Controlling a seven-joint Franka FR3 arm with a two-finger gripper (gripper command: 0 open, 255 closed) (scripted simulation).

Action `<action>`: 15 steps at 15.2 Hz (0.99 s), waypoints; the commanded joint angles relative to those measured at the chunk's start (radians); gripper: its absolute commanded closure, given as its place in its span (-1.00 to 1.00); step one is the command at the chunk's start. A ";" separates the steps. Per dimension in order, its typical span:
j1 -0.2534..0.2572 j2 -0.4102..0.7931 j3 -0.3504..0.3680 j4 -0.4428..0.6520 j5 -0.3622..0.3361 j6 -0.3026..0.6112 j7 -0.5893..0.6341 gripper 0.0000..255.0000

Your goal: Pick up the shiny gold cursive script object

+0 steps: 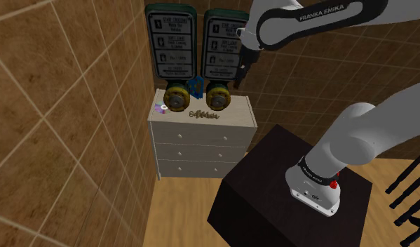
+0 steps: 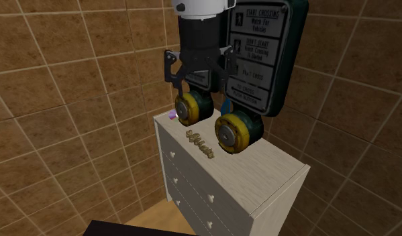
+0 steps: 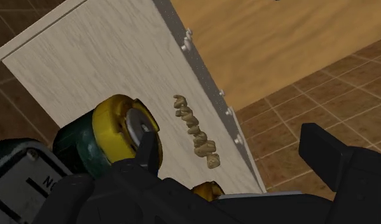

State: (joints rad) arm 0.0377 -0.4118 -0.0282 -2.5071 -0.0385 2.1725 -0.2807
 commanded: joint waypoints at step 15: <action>0.017 0.637 -0.010 0.197 0.039 0.400 -0.177 -1.00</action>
State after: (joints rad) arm 0.0556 0.1849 -0.0402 -2.3306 -0.0027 2.5546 -0.4468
